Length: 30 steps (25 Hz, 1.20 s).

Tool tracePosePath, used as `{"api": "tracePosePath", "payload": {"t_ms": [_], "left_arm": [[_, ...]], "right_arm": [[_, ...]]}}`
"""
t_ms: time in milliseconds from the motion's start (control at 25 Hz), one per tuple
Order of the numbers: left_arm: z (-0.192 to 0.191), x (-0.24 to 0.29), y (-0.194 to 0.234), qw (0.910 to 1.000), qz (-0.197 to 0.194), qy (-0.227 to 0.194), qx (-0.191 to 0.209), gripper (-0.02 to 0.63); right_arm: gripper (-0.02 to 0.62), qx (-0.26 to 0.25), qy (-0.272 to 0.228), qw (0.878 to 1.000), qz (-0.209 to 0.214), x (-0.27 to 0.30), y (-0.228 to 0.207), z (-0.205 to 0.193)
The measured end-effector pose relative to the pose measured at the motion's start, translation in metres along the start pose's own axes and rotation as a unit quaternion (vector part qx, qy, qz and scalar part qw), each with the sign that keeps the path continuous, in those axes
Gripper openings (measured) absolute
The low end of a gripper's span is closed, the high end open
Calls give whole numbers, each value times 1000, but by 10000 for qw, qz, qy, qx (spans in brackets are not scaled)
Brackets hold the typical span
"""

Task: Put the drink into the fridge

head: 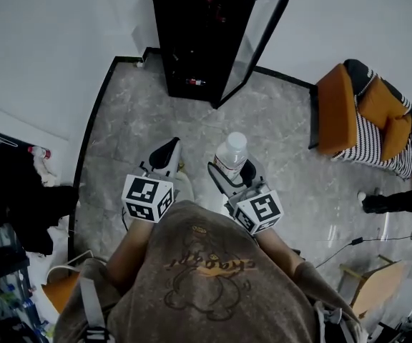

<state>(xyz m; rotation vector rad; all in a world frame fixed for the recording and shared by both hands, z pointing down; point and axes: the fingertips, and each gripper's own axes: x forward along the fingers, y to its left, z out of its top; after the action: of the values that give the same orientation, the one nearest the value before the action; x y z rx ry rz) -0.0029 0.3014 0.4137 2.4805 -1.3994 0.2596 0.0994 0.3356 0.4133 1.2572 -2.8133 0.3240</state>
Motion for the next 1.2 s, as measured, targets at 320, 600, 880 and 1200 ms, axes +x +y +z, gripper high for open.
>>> {"api": "tracePosePath", "payload": {"t_ms": [320, 600, 880, 1200], "left_arm": [[18, 44, 42, 9999, -28, 100, 2, 2], [40, 85, 82, 9996, -176, 211, 24, 2], [60, 120, 127, 9990, -336, 271, 87, 2], [76, 154, 171, 9976, -603, 321, 124, 2]], "right_arm": [[308, 41, 93, 9999, 113, 55, -21, 6], [308, 47, 191, 9998, 92, 109, -44, 19], [308, 44, 150, 9999, 24, 167, -64, 32], [308, 63, -50, 10000, -40, 224, -77, 51]]}}
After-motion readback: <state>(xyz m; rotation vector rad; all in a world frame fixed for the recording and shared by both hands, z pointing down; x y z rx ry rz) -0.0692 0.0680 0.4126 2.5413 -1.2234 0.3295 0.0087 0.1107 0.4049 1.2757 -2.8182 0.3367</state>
